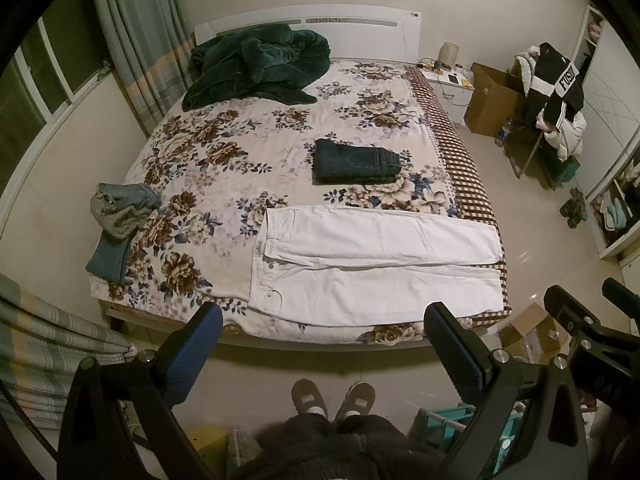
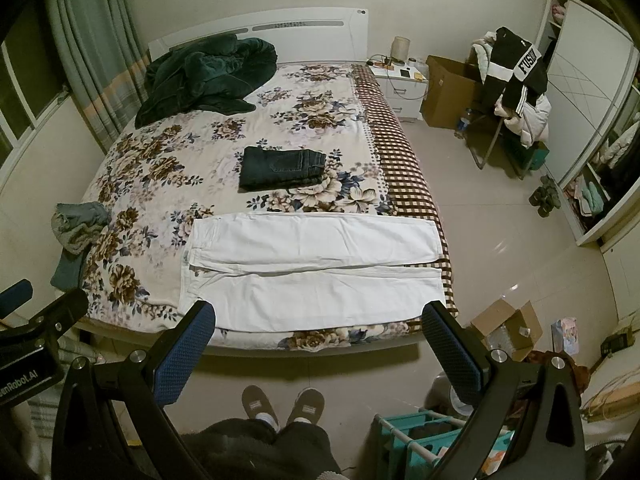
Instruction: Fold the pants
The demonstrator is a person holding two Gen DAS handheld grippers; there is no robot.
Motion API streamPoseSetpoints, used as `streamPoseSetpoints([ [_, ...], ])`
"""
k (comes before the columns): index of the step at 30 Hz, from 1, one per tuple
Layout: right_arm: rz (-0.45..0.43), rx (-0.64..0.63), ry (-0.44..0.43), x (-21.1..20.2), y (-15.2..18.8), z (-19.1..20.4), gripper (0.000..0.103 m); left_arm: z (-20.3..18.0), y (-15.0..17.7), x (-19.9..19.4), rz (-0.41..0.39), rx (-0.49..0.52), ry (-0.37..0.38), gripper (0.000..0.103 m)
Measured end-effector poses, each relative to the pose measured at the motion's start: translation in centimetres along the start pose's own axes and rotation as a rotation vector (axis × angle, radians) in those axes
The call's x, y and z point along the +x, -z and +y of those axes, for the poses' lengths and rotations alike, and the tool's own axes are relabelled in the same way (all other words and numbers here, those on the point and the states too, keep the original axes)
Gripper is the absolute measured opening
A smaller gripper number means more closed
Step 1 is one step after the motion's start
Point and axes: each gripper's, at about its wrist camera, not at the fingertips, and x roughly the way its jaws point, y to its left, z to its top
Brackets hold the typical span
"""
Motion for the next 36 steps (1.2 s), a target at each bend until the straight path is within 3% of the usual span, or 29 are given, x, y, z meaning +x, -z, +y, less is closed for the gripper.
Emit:
streamPoseSetpoints([
  [36, 0.0, -0.005, -0.003, -0.9, 0.3, 1.1, 0.103, 0.0, 0.5, -0.8, 0.004, 0.0, 0.005, 0.103],
])
